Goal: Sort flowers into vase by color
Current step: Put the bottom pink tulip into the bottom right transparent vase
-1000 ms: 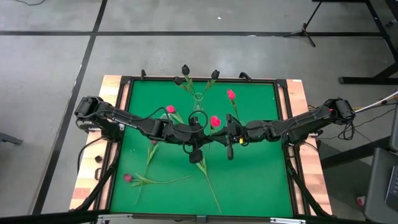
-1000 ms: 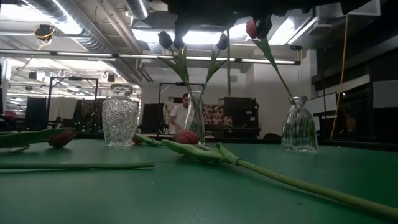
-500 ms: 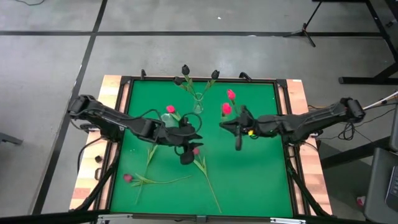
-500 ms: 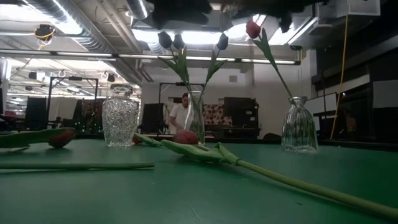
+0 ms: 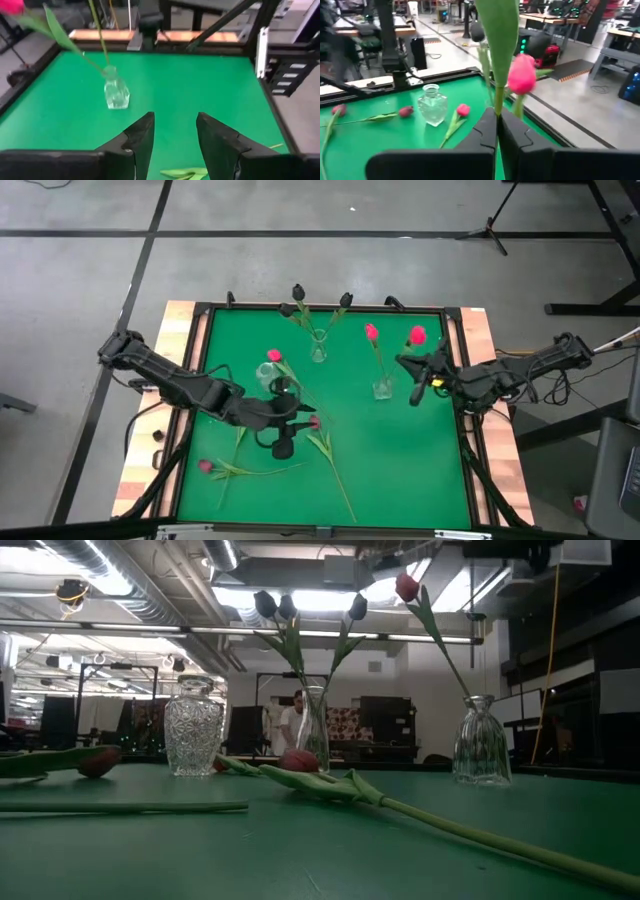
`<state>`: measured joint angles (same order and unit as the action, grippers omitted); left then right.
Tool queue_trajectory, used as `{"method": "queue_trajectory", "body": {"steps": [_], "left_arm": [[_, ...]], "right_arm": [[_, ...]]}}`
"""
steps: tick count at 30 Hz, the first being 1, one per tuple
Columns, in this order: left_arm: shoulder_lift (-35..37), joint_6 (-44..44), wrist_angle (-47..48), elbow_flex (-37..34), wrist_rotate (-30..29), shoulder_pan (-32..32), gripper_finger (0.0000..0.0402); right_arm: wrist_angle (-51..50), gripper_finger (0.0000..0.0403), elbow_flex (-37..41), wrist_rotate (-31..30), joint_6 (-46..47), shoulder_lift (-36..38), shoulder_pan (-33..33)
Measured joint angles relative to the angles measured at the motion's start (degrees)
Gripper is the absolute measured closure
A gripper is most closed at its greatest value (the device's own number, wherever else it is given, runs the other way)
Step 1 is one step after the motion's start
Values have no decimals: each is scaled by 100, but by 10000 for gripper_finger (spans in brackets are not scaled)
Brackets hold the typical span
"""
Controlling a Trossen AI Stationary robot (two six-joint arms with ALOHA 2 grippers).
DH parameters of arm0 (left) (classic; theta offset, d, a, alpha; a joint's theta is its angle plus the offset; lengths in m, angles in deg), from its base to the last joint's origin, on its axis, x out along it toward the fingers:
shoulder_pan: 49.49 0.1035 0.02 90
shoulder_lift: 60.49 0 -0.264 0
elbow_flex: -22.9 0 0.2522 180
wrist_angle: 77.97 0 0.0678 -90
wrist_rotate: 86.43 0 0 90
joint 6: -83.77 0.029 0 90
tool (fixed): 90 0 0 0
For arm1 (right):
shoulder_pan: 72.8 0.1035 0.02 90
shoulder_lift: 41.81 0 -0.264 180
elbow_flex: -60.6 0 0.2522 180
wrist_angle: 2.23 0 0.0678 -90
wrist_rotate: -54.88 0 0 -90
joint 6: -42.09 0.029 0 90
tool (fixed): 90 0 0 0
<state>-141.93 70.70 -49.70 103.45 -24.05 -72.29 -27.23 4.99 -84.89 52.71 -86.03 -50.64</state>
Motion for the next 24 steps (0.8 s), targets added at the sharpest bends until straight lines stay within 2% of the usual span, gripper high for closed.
{"method": "queue_trajectory", "body": {"steps": [6,12,19,24], "left_arm": [[437,314,-195,0,-81,-255,257],[932,460,-192,0,-91,-412,256],[1333,582,-184,0,-93,-578,256],[1380,622,-175,-4,-95,-591,256]], "right_arm": [[569,398,1034,-40,255,891,-7],[1125,398,1622,-64,-82,1511,-7],[1150,398,1966,-122,-60,1708,-16],[1165,398,2065,53,92,1700,-300]]}}
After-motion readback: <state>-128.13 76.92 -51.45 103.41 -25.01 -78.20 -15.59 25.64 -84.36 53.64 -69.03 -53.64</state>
